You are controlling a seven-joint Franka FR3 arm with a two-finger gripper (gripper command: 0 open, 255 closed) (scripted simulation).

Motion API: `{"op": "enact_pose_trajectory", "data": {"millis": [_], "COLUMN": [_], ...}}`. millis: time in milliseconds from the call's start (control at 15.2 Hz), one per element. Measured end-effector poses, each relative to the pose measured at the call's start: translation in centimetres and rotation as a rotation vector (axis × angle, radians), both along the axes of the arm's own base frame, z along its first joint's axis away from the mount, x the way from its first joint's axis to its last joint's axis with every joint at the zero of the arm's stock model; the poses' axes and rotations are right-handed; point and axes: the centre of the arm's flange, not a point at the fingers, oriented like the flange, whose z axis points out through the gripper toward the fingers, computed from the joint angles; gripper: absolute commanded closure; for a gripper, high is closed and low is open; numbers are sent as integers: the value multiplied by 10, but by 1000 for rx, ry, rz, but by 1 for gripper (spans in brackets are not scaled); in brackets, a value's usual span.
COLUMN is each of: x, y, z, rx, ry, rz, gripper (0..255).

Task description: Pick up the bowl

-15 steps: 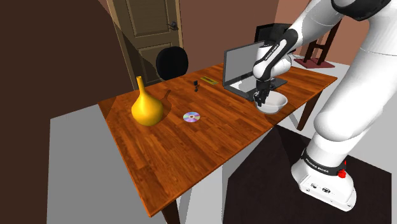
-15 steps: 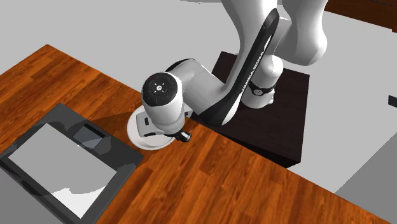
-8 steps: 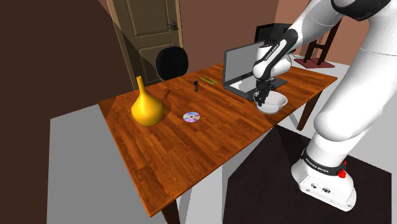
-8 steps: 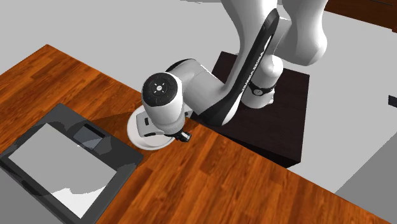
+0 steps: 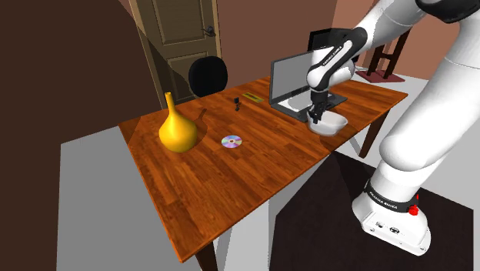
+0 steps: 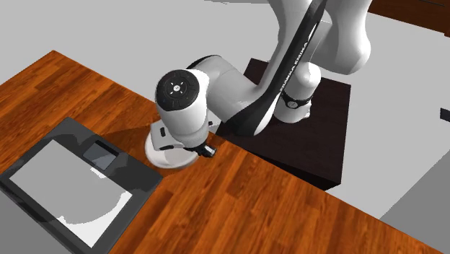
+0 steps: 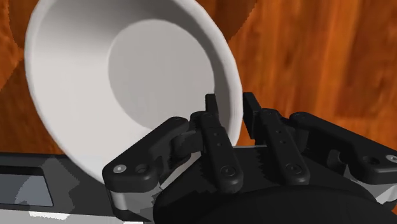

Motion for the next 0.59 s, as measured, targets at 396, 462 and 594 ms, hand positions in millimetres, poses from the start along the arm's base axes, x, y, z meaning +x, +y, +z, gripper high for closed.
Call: {"op": "enact_pose_trajectory", "data": {"millis": [396, 462, 594], "x": [0, 0, 0], "y": [-1, 0, 1], "z": [33, 38, 46], "rx": [0, 0, 0], "ry": [0, 0, 0], "rz": [0, 0, 0], "gripper": [255, 255, 255]}}
